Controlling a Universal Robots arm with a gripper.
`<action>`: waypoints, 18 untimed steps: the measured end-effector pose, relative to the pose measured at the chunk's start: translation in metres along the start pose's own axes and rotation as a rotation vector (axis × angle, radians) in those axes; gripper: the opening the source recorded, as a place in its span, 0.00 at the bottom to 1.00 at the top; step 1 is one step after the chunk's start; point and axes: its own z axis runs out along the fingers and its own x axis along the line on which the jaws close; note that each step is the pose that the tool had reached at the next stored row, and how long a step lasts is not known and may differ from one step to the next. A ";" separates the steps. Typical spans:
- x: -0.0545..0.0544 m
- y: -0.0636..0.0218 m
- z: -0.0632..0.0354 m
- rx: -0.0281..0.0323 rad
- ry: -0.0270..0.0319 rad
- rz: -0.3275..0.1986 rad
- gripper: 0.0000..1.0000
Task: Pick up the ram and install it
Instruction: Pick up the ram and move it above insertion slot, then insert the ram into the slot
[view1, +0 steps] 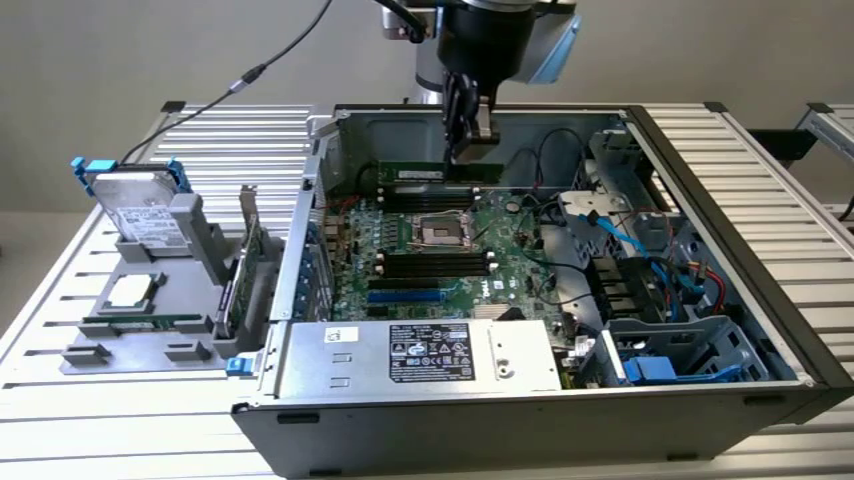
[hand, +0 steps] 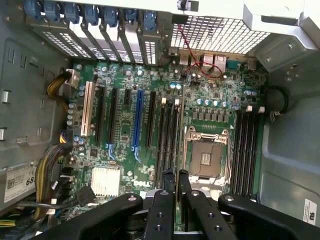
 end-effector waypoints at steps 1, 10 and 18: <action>0.000 -0.0003 0.0011 0.0014 0.0001 0.000 0.14; -0.002 -0.0012 0.0052 0.0043 0.0004 0.000 0.14; -0.002 -0.0012 0.0052 0.0043 0.0005 0.000 0.14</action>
